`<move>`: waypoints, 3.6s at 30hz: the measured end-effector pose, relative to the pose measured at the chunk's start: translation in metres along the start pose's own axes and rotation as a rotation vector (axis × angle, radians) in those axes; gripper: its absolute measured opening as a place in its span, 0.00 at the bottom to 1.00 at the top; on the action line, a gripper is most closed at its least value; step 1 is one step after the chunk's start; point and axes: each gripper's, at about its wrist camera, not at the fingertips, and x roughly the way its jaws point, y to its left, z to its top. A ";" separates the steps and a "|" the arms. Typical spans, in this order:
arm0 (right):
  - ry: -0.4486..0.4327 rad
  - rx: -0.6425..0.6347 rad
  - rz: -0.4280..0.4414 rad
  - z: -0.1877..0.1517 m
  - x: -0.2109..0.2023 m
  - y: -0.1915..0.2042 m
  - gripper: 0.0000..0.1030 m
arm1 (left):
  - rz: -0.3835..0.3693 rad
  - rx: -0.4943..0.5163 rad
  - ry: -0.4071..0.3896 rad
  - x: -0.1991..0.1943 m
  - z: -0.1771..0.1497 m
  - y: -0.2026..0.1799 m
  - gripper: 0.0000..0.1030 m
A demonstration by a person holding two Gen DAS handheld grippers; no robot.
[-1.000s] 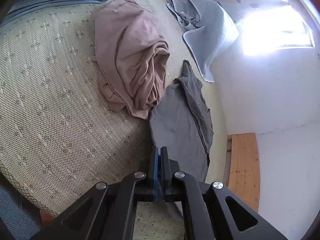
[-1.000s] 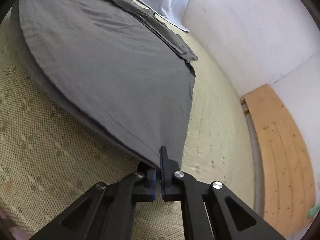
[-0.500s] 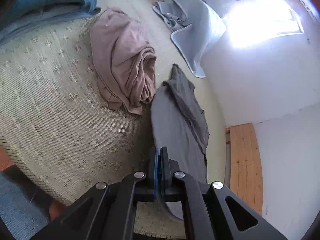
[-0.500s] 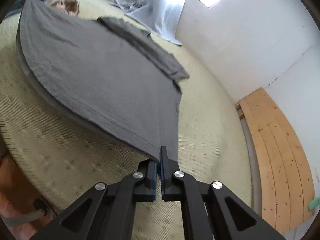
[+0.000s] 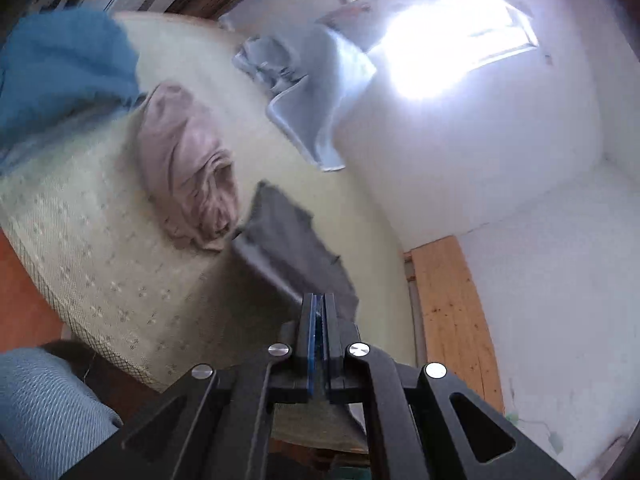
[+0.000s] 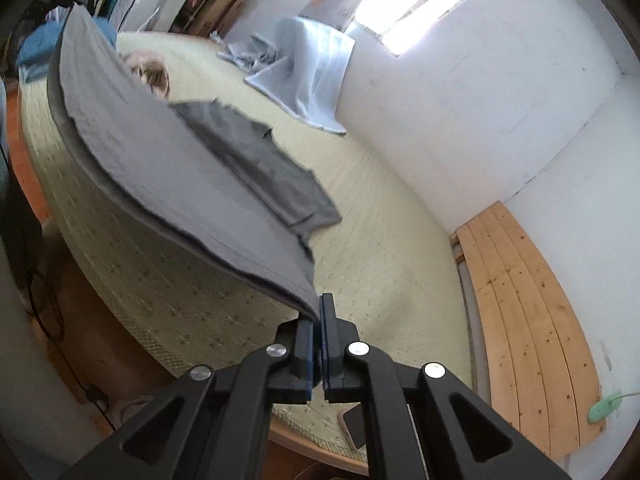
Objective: Fold clothes
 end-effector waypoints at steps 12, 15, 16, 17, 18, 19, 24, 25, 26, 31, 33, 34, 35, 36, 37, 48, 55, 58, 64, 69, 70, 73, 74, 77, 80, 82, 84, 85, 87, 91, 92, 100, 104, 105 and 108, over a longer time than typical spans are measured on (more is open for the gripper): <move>-0.032 0.052 0.080 0.006 -0.043 -0.017 0.00 | 0.050 0.054 0.035 -0.006 -0.009 -0.009 0.00; -0.018 0.038 0.101 0.006 -0.030 -0.007 0.00 | 0.088 0.000 0.118 0.020 -0.030 0.013 0.00; -0.019 0.033 0.102 0.007 -0.028 -0.004 0.00 | 0.096 -0.015 0.146 0.028 -0.038 0.019 0.00; -0.020 0.028 0.102 0.007 -0.025 -0.002 0.01 | 0.102 -0.032 0.174 0.036 -0.045 0.024 0.00; -0.023 0.027 0.107 0.008 -0.025 -0.002 0.01 | 0.099 -0.043 0.195 0.042 -0.051 0.026 0.00; -0.027 0.025 0.107 0.010 -0.024 -0.002 0.01 | 0.097 -0.053 0.215 0.048 -0.057 0.028 0.00; -0.046 0.009 0.101 0.024 -0.025 0.000 0.01 | 0.068 -0.057 0.308 0.074 -0.090 0.018 0.03; -0.048 0.000 0.099 0.029 -0.025 0.000 0.01 | 0.046 -0.066 0.332 0.079 -0.098 0.014 0.06; -0.051 -0.009 0.096 0.033 -0.026 0.001 0.01 | 0.023 -0.076 0.357 0.084 -0.106 0.011 0.16; -0.073 -0.049 0.086 0.059 -0.028 0.004 0.01 | -0.177 -0.229 0.497 0.115 -0.157 -0.012 0.68; -0.083 -0.056 0.086 0.069 -0.029 0.004 0.01 | -0.278 -0.329 0.577 0.131 -0.182 -0.021 0.76; -0.090 -0.060 0.088 0.074 -0.030 0.004 0.01 | -0.318 -0.384 0.615 0.139 -0.192 -0.024 0.76; -0.096 -0.063 0.090 0.078 -0.030 0.004 0.01 | -0.353 -0.444 0.650 0.147 -0.204 -0.026 0.78; -0.102 -0.066 0.091 0.081 -0.031 0.005 0.01 | -0.385 -0.500 0.683 0.154 -0.215 -0.029 0.78; -0.107 -0.069 0.093 0.084 -0.031 0.005 0.01 | -0.396 -0.534 0.699 0.159 -0.223 -0.031 0.79; -0.106 -0.045 0.101 0.090 -0.027 0.000 0.01 | -0.419 -0.791 0.682 0.190 -0.285 -0.039 0.81; -0.124 -0.033 0.107 0.089 -0.031 0.001 0.01 | -0.339 -0.888 0.545 0.204 -0.294 -0.024 0.81; -0.129 -0.021 0.104 0.088 -0.033 0.000 0.01 | -0.316 -0.920 0.515 0.206 -0.295 -0.013 0.81; -0.133 0.011 0.092 0.085 -0.037 -0.008 0.01 | -0.239 -0.959 0.419 0.190 -0.288 0.030 0.81; -0.130 0.040 0.089 0.081 -0.038 -0.015 0.01 | -0.136 -0.973 0.385 0.174 -0.292 0.070 0.77; -0.128 0.045 0.089 0.080 -0.038 -0.016 0.01 | -0.123 -0.968 0.394 0.174 -0.293 0.073 0.75; -0.125 0.054 0.091 0.079 -0.036 -0.017 0.01 | -0.099 -0.934 0.433 0.177 -0.296 0.076 0.54; -0.124 0.056 0.092 0.078 -0.036 -0.017 0.01 | -0.086 -0.921 0.442 0.178 -0.297 0.077 0.42; -0.124 0.056 0.093 0.078 -0.037 -0.018 0.01 | -0.047 -0.904 0.435 0.175 -0.296 0.086 0.27; -0.129 0.055 0.091 0.076 -0.039 -0.020 0.01 | -0.005 -0.906 0.385 0.166 -0.291 0.100 0.26; -0.136 0.062 0.090 0.074 -0.041 -0.021 0.01 | 0.017 -0.918 0.349 0.159 -0.289 0.111 0.26; -0.134 0.071 0.090 0.072 -0.042 -0.022 0.01 | 0.037 -0.931 0.322 0.151 -0.289 0.120 0.26; -0.132 0.074 0.091 0.071 -0.042 -0.023 0.01 | 0.048 -0.937 0.315 0.148 -0.290 0.123 0.26; -0.130 0.080 0.095 0.069 -0.041 -0.025 0.01 | 0.063 -0.931 0.318 0.144 -0.294 0.126 0.26; -0.131 0.088 0.098 0.068 -0.039 -0.026 0.01 | 0.072 -0.908 0.327 0.141 -0.297 0.127 0.26; -0.133 0.089 0.099 0.068 -0.039 -0.026 0.01 | 0.074 -0.901 0.327 0.140 -0.298 0.127 0.26; -0.139 0.101 0.092 0.065 -0.039 -0.033 0.01 | 0.105 -0.909 0.290 0.124 -0.303 0.132 0.17; -0.139 0.123 0.087 0.059 -0.039 -0.041 0.01 | 0.127 -0.897 0.264 0.121 -0.288 0.137 0.16; -0.138 0.128 0.086 0.058 -0.039 -0.042 0.01 | 0.135 -0.891 0.258 0.122 -0.275 0.141 0.15; -0.133 0.143 0.085 0.054 -0.039 -0.046 0.01 | 0.150 -0.858 0.234 0.118 -0.241 0.160 0.04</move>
